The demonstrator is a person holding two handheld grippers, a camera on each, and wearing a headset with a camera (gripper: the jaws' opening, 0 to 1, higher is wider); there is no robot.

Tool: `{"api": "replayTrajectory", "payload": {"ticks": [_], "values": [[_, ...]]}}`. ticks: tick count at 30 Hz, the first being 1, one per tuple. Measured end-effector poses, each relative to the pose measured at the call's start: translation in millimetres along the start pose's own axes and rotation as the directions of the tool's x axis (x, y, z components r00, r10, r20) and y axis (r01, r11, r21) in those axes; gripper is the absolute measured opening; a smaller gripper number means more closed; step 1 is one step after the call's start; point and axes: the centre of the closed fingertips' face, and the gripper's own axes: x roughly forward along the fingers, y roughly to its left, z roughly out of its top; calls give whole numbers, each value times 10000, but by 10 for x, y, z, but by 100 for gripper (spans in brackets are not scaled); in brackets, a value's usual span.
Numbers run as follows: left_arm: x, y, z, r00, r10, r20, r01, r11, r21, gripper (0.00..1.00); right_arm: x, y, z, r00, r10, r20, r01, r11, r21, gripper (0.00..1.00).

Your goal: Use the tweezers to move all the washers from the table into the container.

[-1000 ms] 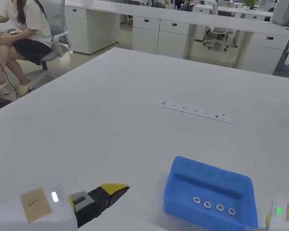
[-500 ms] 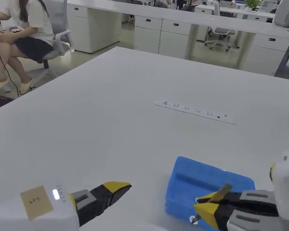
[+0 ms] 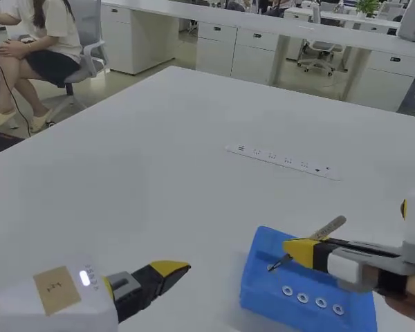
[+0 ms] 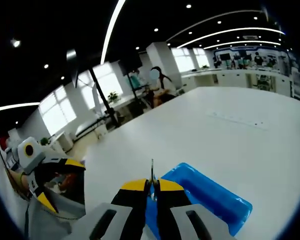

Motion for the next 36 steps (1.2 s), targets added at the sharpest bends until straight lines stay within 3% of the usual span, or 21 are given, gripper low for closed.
{"api": "replayTrajectory", "payload": {"ticks": [2,5,8,16,25,36], "values": [[0,-5,1,10000,-28,10,28,10000,-13,64,90,-46,-57,9999,46,-150,-42,9997,257,2],[4,-12,0,10000,-65,2,65,10000,-23,64,184,-117,-178,9966,-146,-809,141,9999,-77,2],[6,-11,-7,10000,-72,-35,72,10000,-35,63,257,-131,-244,9936,-146,-1120,134,9998,-113,2],[15,-15,-30,9998,-120,-173,119,9999,-26,63,288,-201,-351,9764,-628,-2065,283,9857,-1659,3],[21,-16,-50,9995,-137,-286,137,9999,-15,63,297,-224,-364,9694,-733,-2342,151,9704,-2412,4],[16,-1,-60,9994,-47,-354,49,10000,60,62,58,-85,-164,9818,-742,-1746,248,9627,-2695,4]]}}
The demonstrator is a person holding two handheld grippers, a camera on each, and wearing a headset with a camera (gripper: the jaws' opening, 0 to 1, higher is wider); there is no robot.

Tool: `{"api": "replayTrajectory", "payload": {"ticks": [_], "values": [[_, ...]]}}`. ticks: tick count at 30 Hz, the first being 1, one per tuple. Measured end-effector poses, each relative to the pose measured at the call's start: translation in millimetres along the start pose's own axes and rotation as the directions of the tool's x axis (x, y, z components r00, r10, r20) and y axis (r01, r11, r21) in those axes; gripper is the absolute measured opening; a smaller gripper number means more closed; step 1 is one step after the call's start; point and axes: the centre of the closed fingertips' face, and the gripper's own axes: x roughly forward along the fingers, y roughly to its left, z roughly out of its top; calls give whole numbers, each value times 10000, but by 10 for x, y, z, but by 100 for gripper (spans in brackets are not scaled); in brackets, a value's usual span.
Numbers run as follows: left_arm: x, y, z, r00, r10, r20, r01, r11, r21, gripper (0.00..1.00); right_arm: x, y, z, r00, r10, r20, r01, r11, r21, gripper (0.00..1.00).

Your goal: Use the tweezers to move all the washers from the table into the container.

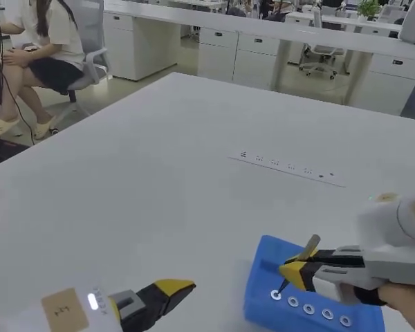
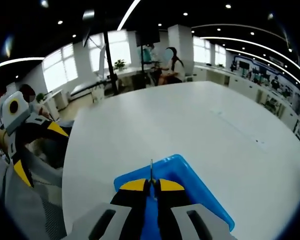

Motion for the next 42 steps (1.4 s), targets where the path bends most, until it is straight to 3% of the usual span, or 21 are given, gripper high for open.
{"api": "replayTrajectory", "payload": {"ticks": [9,17,20,28,31,34,37,38,39,40,41,42], "values": [[6,-20,-16,9999,-2,-147,7,9994,334,62,-358,139,77,9991,-236,343,245,9993,-285,4],[-2,-41,15,10000,6,-55,-2,9978,660,62,-659,332,14,9980,-377,516,374,9993,78,4],[-24,-48,69,9999,-28,155,17,9977,678,61,-719,431,-65,9987,-324,381,320,9994,129,4],[-58,-246,206,9922,-1246,91,1239,9906,586,51,-809,741,-247,9994,333,21,-332,9993,-180,4],[-71,-322,325,9846,-1745,104,1734,9825,679,45,-820,893,-363,9938,1051,-370,-1075,9916,-721,4],[-78,-403,475,9714,-2372,86,2359,9688,756,39,-840,985,-444,9881,1353,-734,-1441,9808,-1312,4],[-65,-470,525,9567,-2894,-322,2911,9501,1122,28,-861,1099,-504,9812,1592,-1092,-1789,9623,-2046,4],[-65,-517,533,9476,-3169,-399,3194,9417,1057,24,-862,1126,-515,9800,1618,-1162,-1839,9593,-2145,4],[-69,-615,592,9277,-3730,-176,3733,9251,700,21,-866,1168,-540,9765,1682,-1346,-1972,9494,-2442,4],[-71,-665,611,9160,-4008,-144,4011,9154,344,19,-865,1189,-556,9751,1662,-1471,-2009,9425,-2672,4],[-68,-722,620,9011,-4332,-207,4335,9011,139,18,-863,1213,-601,9708,1579,-1805,-2089,9265,-3130,4],[-64,-739,619,8971,-4410,-253,4414,8972,142,16,-853,1242,-624,9681,1599,-1929,-2189,9144,-3405,4]]}}
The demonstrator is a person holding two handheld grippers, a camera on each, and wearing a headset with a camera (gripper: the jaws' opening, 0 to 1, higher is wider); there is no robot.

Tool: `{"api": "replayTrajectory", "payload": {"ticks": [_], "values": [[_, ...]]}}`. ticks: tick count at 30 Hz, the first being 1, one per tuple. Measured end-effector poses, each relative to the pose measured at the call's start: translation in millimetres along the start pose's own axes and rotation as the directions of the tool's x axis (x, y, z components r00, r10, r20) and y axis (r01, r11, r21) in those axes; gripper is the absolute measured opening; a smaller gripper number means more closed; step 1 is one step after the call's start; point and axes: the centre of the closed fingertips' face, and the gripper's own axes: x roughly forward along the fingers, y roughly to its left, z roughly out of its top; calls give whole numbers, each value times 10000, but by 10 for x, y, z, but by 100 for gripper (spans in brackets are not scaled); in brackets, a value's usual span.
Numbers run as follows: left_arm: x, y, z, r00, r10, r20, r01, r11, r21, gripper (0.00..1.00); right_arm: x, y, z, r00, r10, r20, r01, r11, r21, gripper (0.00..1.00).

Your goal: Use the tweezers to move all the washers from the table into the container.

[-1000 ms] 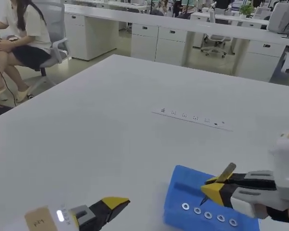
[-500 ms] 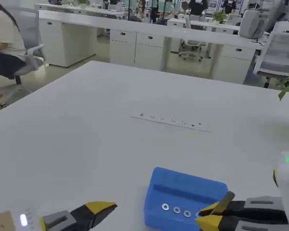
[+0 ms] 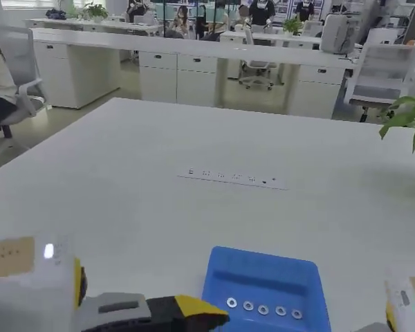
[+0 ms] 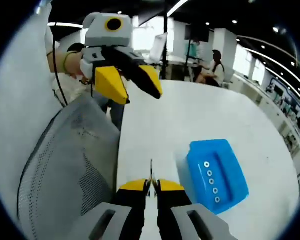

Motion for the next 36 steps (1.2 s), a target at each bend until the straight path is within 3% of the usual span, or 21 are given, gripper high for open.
{"api": "replayTrajectory", "payload": {"ticks": [2,4,6,8,11,14,18,24,25,28,30,32,34,35,36], "values": [[54,-64,-20,9991,-275,-319,288,9986,435,15,33,78,-37,9993,253,-274,-261,9993,-280,4],[113,-183,-63,9945,-835,-631,874,9942,620,13,67,130,-50,9989,368,-306,-377,9989,-270,4],[161,-288,-142,9853,-1330,-1074,1405,9879,658,13,76,172,-50,9982,507,-312,-517,9981,-321,4],[207,-335,-215,9791,-1453,-1420,1559,9855,668,10,76,189,-39,9981,557,-279,-567,9977,-368,4],[242,-368,-237,9772,-1572,-1427,1670,9841,597,6,85,216,-27,9981,525,-338,-543,9970,-550,4],[271,-409,-325,9631,-1656,-2121,1933,9741,1171,6,94,253,-26,9980,470,-426,-502,9958,-770,4],[317,-460,-374,9526,-1791,-2458,2153,9680,1288,6,121,306,-60,9968,455,-661,-521,9934,-1024,4],[369,-510,-434,9372,-1859,-2950,2447,9533,1769,0,142,363,-81,9951,572,-802,-665,9907,-1188,4],[374,-507,-425,9386,-1820,-2932,2442,9506,1916,0,145,359,-86,9952,580,-792,-669,9911,-1147,4],[371,-504,-445,9324,-1831,-3116,2490,9503,1867,0,139,329,-120,9961,588,-661,-645,9942,-864,4],[355,-496,-479,9228,-1897,-3352,2629,9463,1882,0,147,337,-140,9964,729,-434,-749,9961,-467,4],[338,-404,-536,9125,-1536,-3793,2593,9340,2457,0,157,329,-181,9966,746,-355,-754,9969,-218,4],[324,-343,-617,8952,-1303,-4263,2654,9241,2749,0,166,302,-225,9973,658,-314,-659,9978,-18,4],[333,-330,-646,8906,-1280,-4365,2680,9230,2761,0,172,269,-254,9982,511,-329,-507,9986,131,5],[344,-324,-653,8919,-1266,-4341,2658,9235,2767,0,175,242,-271,9984,385,-406,-376,9990,235,5]]}}
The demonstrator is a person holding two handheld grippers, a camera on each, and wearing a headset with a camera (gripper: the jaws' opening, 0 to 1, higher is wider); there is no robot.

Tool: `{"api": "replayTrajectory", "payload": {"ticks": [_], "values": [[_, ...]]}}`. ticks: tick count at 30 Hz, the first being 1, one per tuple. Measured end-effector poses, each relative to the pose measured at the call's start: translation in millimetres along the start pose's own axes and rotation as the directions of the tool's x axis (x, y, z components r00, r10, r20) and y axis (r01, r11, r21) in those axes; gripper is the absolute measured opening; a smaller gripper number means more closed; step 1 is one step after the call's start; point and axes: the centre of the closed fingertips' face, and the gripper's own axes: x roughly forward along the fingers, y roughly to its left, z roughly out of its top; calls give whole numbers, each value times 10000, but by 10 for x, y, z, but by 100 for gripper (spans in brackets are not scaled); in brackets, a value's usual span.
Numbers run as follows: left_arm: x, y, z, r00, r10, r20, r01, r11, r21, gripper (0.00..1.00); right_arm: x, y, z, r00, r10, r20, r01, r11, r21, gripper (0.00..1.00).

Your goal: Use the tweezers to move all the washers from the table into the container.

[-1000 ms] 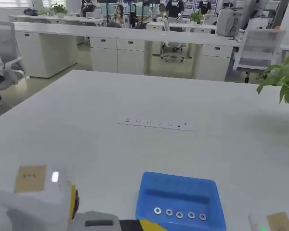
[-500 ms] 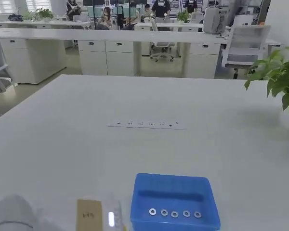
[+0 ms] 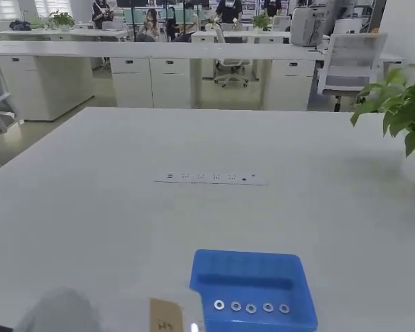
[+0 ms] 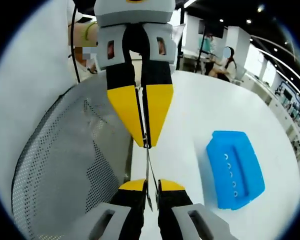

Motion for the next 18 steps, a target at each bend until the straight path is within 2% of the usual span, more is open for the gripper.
{"api": "replayTrajectory", "payload": {"ticks": [2,5,8,11,14,16,18], "values": [[24,34,-47,9999,52,-150,-52,10000,-52,0,21,-35,-22,9997,-203,-141,203,9998,5,5],[96,98,-265,9927,175,-1196,-116,9987,494,0,128,-80,-108,9977,-517,-444,507,9984,-232,5],[200,107,-370,9910,46,-1338,-1,9994,332,0,228,-98,-198,9964,-533,-652,527,9986,-104,5],[260,133,-510,9850,-1,-1727,68,9993,377,0,282,-94,-257,9962,-548,-673,549,9985,1,5],[307,162,-646,9787,-64,-2054,117,9996,248,0,286,-96,-270,9973,-567,-462,583,9978,327,7],[318,175,-723,9753,-135,-2206,157,9998,82,0,245,-101,-189,9970,-711,318,685,9948,759,16],[331,195,-797,9701,-140,-2424,170,9998,102,0,156,-117,-155,9909,-1003,898,858,9845,1531,29]]}}
